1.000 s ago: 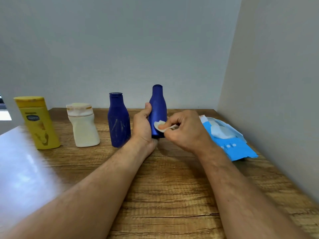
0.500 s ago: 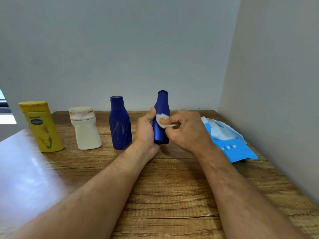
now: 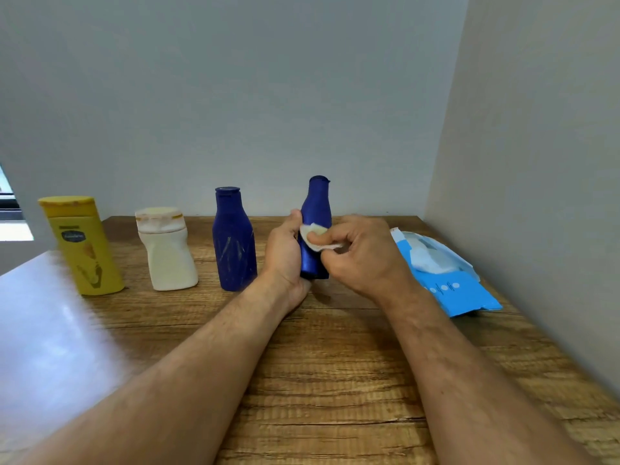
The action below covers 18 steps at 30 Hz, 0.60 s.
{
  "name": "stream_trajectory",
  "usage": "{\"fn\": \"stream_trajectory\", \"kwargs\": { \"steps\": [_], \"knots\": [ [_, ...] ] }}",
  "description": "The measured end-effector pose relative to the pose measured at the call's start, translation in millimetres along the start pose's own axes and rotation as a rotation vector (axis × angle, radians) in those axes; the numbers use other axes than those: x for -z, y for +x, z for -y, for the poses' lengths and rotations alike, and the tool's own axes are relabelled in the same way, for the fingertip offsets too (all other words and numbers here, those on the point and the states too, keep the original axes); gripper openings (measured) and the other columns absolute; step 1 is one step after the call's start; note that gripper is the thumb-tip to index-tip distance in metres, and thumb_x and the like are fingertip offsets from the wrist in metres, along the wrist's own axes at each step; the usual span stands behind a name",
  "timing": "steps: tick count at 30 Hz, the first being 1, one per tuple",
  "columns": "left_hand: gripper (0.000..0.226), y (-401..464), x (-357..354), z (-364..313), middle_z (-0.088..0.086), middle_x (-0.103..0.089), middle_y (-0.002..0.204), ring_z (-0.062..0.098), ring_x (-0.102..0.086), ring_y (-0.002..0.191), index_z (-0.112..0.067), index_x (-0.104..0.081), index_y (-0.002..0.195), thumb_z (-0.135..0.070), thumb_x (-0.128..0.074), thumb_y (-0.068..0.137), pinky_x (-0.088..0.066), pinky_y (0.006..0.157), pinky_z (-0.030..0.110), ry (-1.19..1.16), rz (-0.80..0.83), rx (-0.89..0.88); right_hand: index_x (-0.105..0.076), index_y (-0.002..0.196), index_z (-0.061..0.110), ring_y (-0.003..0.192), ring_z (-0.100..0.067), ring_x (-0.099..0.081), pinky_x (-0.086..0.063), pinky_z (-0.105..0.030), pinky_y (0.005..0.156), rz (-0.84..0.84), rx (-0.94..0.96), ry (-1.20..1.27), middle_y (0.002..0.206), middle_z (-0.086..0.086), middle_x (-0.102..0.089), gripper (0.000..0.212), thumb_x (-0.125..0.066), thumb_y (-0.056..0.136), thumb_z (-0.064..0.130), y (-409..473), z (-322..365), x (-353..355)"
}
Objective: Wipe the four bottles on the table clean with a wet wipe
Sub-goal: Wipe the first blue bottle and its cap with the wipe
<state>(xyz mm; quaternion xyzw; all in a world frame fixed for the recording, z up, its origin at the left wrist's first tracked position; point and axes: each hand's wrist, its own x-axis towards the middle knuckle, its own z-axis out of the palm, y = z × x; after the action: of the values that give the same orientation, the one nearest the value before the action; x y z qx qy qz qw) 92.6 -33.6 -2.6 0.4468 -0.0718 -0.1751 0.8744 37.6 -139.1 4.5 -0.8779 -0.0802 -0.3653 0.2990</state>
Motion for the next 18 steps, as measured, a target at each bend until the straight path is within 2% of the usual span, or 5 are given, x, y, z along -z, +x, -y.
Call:
{"fn": "stream_trajectory", "kwargs": {
  "steps": [3,6,8,11,18],
  "knots": [
    [0.047,-0.6,-0.7,-0.3,0.011,-0.070,0.077,0.023,-0.067,0.073,-0.004,-0.064,0.108,-0.047,-0.046,0.104,-0.056,0.078,0.041,-0.011,-0.060,0.022,-0.081,0.087,0.020,0.069,-0.007,-0.067,-0.051,-0.018,0.067,0.099,0.025,0.068,0.078,0.009,-0.074,0.015,-0.074,0.074,0.015,-4.0,-0.9,-0.6],
    [0.046,-0.2,-0.7,-0.2,0.013,-0.071,0.088,0.026,-0.068,0.085,-0.005,-0.066,0.111,-0.046,-0.047,0.104,-0.054,0.094,0.047,-0.009,-0.049,0.021,-0.080,0.089,0.022,0.072,-0.008,-0.066,-0.054,-0.021,0.071,0.018,0.036,0.043,0.081,0.007,-0.074,0.018,-0.071,0.075,0.016,-4.0,0.7,-2.6],
    [0.044,-1.6,-1.1,0.6,0.015,-0.071,0.100,0.028,-0.068,0.097,-0.006,-0.067,0.116,-0.043,-0.047,0.105,-0.050,0.103,0.048,0.000,0.001,0.024,-0.079,0.097,0.025,0.072,-0.008,-0.062,-0.049,-0.015,0.069,-0.088,0.005,-0.023,0.080,0.004,-0.069,0.019,-0.071,0.081,0.019,-1.1,2.2,-3.9],
    [0.042,-5.7,-4.5,2.5,0.015,-0.074,0.107,0.028,-0.070,0.099,-0.008,-0.067,0.121,-0.040,-0.044,0.107,-0.053,0.095,0.045,0.012,0.041,0.048,-0.076,0.107,0.027,0.069,-0.008,-0.054,-0.037,-0.005,0.062,-0.206,-0.069,-0.075,0.075,0.005,-0.055,0.024,-0.067,0.086,0.020,5.0,2.4,-3.4],
    [0.045,-1.9,-2.7,0.7,0.017,-0.072,0.098,0.030,-0.068,0.097,-0.004,-0.065,0.113,-0.043,-0.045,0.106,-0.052,0.103,0.052,-0.032,-0.032,0.051,-0.078,0.081,0.022,0.069,-0.008,-0.061,-0.043,-0.014,0.064,0.064,0.010,0.033,0.077,0.008,-0.067,0.017,-0.066,0.070,0.017,-2.7,-0.3,1.8]
  ]
}}
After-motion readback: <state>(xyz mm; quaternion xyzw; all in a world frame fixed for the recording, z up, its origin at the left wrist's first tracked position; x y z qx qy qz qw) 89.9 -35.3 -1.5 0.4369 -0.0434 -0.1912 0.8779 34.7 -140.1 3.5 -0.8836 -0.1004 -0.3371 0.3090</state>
